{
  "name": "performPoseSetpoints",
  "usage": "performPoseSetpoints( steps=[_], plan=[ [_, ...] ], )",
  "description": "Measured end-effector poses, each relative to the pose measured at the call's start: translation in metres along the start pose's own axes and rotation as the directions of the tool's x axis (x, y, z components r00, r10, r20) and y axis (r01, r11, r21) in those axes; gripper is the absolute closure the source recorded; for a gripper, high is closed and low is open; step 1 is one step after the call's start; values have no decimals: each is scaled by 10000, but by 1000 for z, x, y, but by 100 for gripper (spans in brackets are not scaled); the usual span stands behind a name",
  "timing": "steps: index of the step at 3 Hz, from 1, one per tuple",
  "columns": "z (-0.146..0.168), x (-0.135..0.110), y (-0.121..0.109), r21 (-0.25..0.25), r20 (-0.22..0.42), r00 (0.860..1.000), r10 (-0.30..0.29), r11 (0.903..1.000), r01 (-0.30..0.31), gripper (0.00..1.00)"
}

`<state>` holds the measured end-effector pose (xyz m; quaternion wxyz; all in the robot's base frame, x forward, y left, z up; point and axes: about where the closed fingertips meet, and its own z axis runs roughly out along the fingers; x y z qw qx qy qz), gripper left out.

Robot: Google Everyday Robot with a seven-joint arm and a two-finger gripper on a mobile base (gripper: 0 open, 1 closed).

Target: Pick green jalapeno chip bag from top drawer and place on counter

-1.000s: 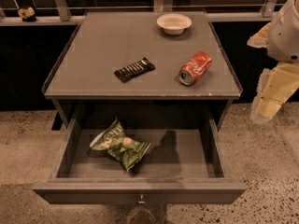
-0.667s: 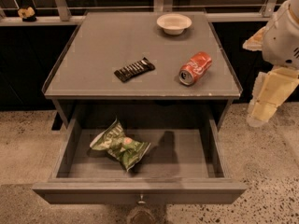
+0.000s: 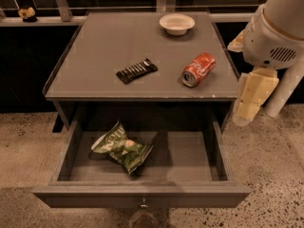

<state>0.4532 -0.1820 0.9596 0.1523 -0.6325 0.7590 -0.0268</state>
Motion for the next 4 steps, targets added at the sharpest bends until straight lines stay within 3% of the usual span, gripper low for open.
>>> performPoseSetpoints(
  steps=[1, 2, 3, 4],
  plan=[
    [18, 7, 25, -254, 82, 9999, -59, 9997, 61, 0],
    [49, 16, 72, -402, 935, 9956, -41, 9992, 79, 0],
    [111, 23, 117, -1133, 1537, 9881, -36, 9933, 213, 0],
    [134, 34, 142, -1670, 1325, 9912, 61, 9858, 162, 0]
  ],
)
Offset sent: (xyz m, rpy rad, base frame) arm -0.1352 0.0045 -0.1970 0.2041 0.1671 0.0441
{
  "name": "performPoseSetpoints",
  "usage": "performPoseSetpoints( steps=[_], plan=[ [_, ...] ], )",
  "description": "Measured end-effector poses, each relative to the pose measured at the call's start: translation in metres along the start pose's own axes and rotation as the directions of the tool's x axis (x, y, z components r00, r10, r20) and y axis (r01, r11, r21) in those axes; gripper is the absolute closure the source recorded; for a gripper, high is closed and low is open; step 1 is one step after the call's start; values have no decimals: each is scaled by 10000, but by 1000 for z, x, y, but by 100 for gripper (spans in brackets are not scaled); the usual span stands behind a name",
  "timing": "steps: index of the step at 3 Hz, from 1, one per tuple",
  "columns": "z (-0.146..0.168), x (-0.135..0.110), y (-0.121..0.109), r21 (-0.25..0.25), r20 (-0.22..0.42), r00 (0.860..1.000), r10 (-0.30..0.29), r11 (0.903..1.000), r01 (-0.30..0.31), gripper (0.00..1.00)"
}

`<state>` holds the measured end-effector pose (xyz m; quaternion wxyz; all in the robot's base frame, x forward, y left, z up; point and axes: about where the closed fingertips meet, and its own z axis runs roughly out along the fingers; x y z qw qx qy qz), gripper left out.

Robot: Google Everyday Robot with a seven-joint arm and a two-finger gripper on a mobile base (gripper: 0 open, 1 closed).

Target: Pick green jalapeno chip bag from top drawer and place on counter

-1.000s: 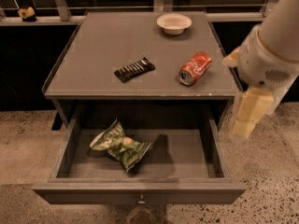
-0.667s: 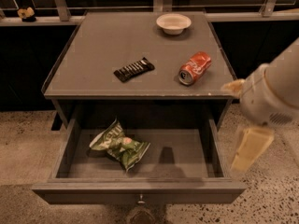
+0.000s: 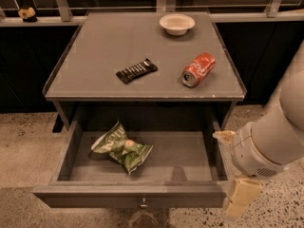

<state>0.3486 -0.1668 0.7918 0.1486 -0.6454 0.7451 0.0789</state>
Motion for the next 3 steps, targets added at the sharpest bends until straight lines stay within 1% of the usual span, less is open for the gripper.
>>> performPoseSetpoints(
  steps=[1, 2, 3],
  plan=[
    [0, 0, 0, -2, -1, 10000, -1, 10000, 1, 0],
    [24, -37, -11, -398, -96, 9942, -1070, 9935, 1065, 0],
    [60, -90, -26, -919, 77, 9725, -2326, 9683, 2323, 0]
  ],
)
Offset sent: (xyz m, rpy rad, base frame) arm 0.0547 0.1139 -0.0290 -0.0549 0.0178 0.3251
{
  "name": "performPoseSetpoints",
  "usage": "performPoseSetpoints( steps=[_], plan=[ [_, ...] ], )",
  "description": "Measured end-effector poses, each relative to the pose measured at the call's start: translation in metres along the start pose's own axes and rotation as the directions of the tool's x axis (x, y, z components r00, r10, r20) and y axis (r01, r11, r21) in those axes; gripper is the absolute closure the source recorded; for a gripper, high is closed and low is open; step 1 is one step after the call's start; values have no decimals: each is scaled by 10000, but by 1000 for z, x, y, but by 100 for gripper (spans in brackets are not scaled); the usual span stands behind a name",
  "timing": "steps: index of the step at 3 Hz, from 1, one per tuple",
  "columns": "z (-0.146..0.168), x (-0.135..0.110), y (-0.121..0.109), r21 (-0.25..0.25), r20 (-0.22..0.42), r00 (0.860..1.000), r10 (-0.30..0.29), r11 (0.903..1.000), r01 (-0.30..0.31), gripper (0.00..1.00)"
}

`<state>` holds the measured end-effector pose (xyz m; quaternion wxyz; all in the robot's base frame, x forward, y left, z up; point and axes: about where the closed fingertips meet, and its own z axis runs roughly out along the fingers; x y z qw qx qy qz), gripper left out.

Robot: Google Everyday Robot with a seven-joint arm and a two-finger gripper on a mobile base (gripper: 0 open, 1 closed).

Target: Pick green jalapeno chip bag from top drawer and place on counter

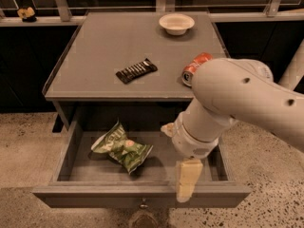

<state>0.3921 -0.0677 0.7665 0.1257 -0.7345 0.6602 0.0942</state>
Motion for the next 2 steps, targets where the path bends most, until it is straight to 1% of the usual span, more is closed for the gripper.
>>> performPoseSetpoints(
  steps=[1, 2],
  plan=[
    [33, -32, -23, -671, 193, 9977, -642, 9956, 654, 0],
    [75, -49, -43, -1335, 902, 9935, -688, 9878, 805, 0]
  ],
)
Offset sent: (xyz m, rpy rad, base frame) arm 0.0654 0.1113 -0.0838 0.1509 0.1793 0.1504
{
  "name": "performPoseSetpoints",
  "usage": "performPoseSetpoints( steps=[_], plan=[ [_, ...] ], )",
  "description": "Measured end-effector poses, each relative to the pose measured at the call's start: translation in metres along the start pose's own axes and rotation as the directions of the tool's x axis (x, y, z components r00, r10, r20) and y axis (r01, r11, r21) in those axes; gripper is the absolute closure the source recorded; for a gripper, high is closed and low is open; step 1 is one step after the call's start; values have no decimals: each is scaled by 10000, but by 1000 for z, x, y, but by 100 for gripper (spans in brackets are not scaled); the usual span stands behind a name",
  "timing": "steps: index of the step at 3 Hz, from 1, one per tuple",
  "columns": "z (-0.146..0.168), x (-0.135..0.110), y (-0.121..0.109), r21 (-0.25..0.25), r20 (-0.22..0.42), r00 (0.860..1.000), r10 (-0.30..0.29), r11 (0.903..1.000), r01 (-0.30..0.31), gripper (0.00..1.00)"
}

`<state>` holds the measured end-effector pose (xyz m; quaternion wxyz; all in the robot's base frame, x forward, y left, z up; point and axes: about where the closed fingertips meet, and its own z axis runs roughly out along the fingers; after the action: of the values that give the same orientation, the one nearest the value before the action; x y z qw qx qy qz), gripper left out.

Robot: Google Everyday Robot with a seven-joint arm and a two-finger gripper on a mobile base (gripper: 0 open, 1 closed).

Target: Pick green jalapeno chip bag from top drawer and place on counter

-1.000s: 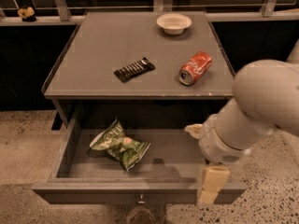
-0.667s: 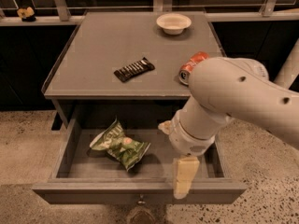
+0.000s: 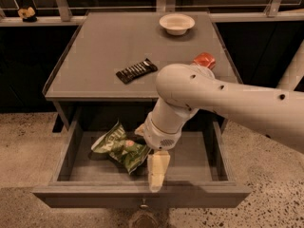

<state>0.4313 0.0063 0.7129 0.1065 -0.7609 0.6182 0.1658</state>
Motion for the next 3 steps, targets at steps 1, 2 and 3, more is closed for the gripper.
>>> performPoseSetpoints(
  steps=[1, 2, 3],
  plan=[
    [0, 0, 0, 0, 0, 10000, 0, 10000, 0, 0],
    [-8, -14, -63, 422, 292, 9989, -361, 9985, 348, 0],
    [-8, -13, -63, 408, 295, 9989, -363, 9985, 351, 0]
  ],
)
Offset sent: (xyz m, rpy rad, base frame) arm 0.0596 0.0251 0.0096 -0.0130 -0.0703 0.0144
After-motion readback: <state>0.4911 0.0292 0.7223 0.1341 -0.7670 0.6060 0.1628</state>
